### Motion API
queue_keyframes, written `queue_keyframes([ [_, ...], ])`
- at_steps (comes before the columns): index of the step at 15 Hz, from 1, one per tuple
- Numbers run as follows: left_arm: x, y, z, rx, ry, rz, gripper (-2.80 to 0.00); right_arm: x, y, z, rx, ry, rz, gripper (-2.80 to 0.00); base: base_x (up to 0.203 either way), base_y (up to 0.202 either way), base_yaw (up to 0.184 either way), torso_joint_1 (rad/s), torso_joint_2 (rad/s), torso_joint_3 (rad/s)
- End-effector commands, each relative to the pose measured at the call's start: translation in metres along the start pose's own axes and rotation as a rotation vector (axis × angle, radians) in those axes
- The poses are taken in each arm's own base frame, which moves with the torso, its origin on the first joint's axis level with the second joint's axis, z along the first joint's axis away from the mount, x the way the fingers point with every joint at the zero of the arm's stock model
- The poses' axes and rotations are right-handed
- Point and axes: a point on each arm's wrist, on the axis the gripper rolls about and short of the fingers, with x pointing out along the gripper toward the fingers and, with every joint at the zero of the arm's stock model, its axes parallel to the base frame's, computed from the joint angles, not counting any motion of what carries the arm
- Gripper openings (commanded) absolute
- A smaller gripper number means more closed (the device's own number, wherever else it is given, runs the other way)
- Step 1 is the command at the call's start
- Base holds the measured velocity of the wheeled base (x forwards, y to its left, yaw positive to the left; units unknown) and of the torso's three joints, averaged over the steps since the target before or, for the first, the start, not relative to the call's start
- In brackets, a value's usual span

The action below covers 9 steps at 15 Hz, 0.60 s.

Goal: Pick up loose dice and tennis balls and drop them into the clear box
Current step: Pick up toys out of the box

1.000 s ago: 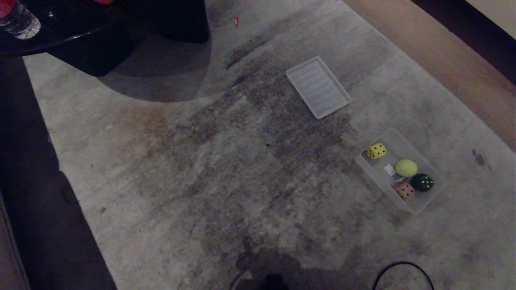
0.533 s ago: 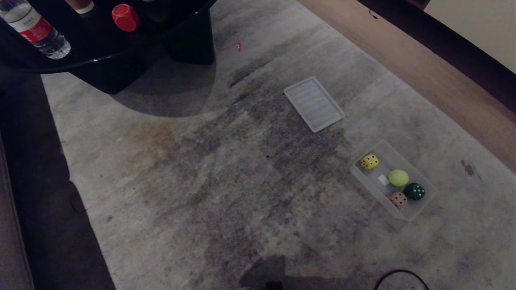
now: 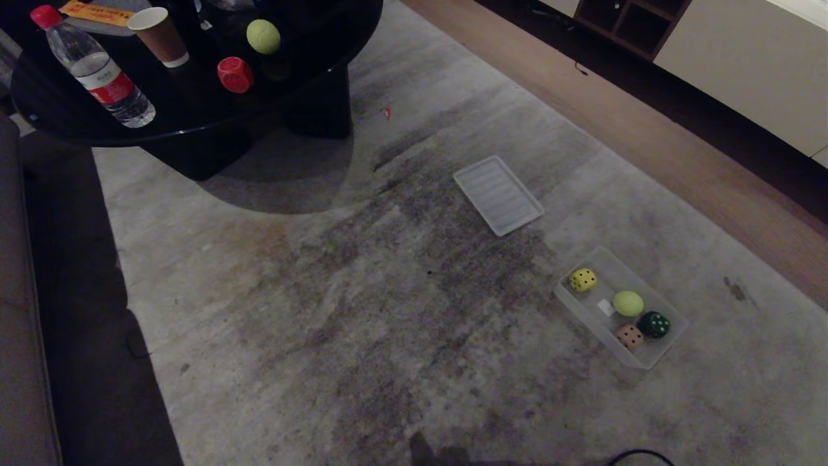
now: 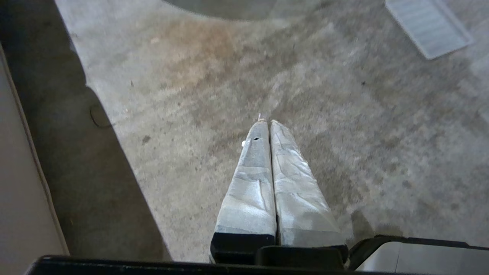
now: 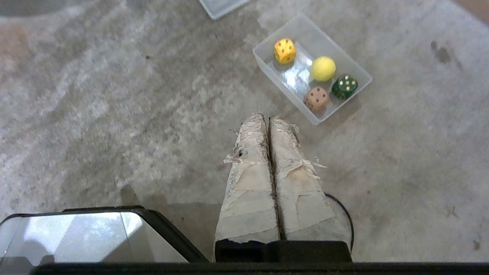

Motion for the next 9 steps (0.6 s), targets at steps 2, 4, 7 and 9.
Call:
queue_keyframes([
  [2,0.0002,0.0,-0.0003,-0.001,0.003,0.0,-2.8,0.0001,0.0,-0.0001,0.0,0.003,0.0,-2.8,0.0,0.0,0.0,0.003,0.0,0.209],
  [4,0.0002,0.0,-0.0003,-0.001,0.003,0.0,-2.8,0.0001,0.0,-0.0001,0.0,0.003,0.0,-2.8,0.0,0.0,0.0,0.002,0.0,0.208],
  [7,0.0002,0.0,-0.0002,-0.001,0.002,0.001,-2.8,0.0001,0.0,-0.0001,0.0,0.003,0.0,-2.8,0.0,0.0,0.0,0.004,0.0,0.204],
  [9,0.0002,0.0,-0.0003,-0.001,0.003,0.0,-2.8,0.0001,0.0,-0.0001,0.0,0.003,0.0,-2.8,0.0,0.0,0.0,0.004,0.0,0.199],
])
